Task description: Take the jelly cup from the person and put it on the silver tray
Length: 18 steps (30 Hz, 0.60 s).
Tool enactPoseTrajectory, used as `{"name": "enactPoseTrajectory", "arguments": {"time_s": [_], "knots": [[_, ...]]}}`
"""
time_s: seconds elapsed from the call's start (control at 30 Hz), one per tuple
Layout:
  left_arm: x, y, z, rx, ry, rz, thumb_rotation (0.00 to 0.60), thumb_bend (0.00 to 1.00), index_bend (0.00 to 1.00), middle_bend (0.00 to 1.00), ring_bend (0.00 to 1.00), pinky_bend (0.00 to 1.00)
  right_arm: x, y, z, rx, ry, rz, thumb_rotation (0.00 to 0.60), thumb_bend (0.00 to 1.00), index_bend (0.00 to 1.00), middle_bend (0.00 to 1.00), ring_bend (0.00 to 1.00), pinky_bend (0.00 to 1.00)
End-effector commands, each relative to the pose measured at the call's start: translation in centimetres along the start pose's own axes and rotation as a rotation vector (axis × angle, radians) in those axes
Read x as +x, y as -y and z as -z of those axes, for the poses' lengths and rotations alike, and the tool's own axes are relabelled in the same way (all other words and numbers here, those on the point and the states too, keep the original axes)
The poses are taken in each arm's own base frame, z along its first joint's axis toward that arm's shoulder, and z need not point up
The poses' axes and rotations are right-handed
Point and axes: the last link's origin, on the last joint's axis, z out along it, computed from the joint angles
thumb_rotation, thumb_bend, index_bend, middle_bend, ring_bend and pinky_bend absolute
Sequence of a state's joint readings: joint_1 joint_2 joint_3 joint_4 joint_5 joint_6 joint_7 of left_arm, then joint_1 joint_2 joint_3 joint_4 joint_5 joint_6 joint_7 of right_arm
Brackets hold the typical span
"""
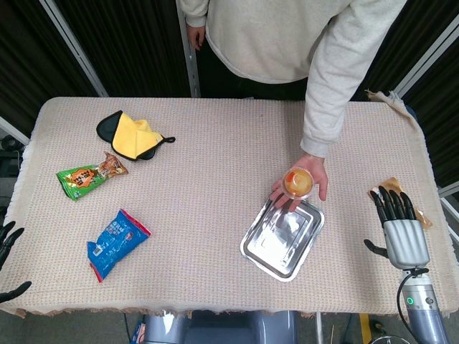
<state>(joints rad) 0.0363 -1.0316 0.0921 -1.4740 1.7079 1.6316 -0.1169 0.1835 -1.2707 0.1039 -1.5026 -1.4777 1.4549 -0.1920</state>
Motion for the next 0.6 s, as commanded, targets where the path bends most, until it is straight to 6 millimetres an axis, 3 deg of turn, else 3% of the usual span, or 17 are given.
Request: {"name": "enactPoseTrajectory", "arguments": {"time_s": [0.03,0.37,0.6], "knots": [[0.0,0.0,0.0,0.001,0.0,0.0,0.6,0.0,0.02,0.0,0.0,0.0,0.0,0.0,0.0,0.0,0.001,-0.001,0.6,0.01,0.0,0.0,0.0,0.0],[0.0,0.0,0.0,0.002,0.001,0.002,0.6,0.0,0.02,0.0,0.0,0.0,0.2,0.3,-0.1,0.0,0.0,-0.02,0.6,0.01,0.0,0.0,0.0,0.0],[-0.1,0.1,-0.1,0.002,0.006,-0.002,0.6,0.0,0.02,0.0,0.0,0.0,1.2,2.1,-1.0,0.028,0.014,-0.065,0.6,0.02,0.01,0.0,0.0,0.0]]}}
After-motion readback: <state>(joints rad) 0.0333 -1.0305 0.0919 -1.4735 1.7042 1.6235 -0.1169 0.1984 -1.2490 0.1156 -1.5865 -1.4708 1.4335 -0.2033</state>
